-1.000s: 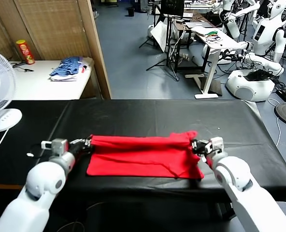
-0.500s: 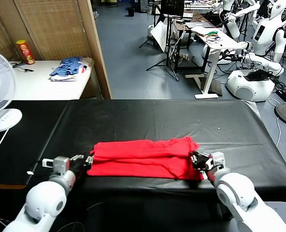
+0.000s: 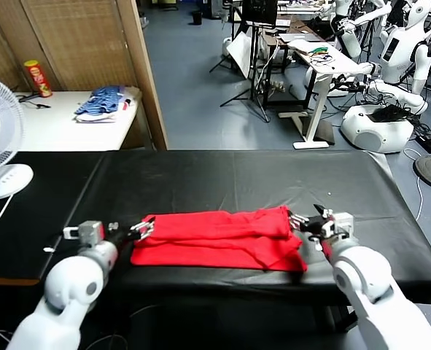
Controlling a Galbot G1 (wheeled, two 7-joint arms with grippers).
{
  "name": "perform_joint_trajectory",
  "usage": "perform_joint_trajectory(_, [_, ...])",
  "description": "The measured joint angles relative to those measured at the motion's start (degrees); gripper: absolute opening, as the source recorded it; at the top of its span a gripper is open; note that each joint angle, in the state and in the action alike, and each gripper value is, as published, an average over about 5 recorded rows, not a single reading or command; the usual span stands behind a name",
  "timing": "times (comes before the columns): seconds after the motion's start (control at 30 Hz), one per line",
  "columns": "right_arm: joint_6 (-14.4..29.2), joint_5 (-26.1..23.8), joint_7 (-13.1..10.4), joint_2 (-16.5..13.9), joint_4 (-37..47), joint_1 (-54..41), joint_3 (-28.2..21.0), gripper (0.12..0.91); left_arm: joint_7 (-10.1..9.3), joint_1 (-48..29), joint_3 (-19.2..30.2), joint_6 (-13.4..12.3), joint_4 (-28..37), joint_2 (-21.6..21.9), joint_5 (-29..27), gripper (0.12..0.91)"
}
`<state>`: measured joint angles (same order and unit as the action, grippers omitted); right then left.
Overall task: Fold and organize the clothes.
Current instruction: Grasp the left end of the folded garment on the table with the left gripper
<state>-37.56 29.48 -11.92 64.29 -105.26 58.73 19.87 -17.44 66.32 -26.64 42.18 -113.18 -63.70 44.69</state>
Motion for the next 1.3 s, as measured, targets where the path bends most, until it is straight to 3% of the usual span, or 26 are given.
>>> perform_joint_trajectory(0.1, [0.6,-0.4,0.2,1.5,2.8,-0.6,-0.3,0.751,0.1,-1.6,0.5,0.0,3.2,-1.5,0.3,0.798])
perform_joint_trajectory(0.27, [1.9,-1.3,0.4,3.1,5.4,-0.6,-0.4,0.518,0.27,-3.0,0.6,0.0,7.0,-2.9,1.4,0.752])
perform_joint_trajectory(0.47, [5.9,-3.4,-1.7,5.2,6.3,0.6,-0.6,0.192,0.66,-3.1,0.7,-0.2,8.5,-3.6,0.0,0.455])
perform_joint_trajectory(0.6, [9.7,-6.3,-3.2,6.7,6.6,1.6,-1.3,0.124,3.56,-3.0,1.4,-2.6,9.5,-4.2,-5.9,0.228])
perform_joint_trajectory(0.7, [11.0,-7.0,-2.7,7.3,6.5,2.1,-1.4,0.123,5.49,-3.1,2.0,-6.2,10.6,-4.7,-11.6,0.14])
perform_joint_trajectory(0.8, [11.0,-7.1,-1.3,7.1,5.8,2.6,-1.1,0.156,6.15,-3.5,2.1,-8.5,11.3,-5.3,-15.1,0.14])
perform_joint_trajectory(0.97, [10.1,-7.0,0.8,5.9,3.2,4.1,0.1,0.376,7.14,-3.8,2.1,-10.1,11.2,-5.3,-16.6,0.177])
perform_joint_trajectory(1.2, [9.3,-6.7,1.5,4.3,-1.2,6.6,1.8,0.731,6.91,-3.4,1.1,-9.6,9.7,-3.8,-13.4,0.529])
perform_joint_trajectory(1.3, [8.8,-5.9,1.5,3.9,-3.0,7.5,2.5,0.788,6.31,-2.8,0.2,-8.5,8.8,-3.3,-10.2,0.675])
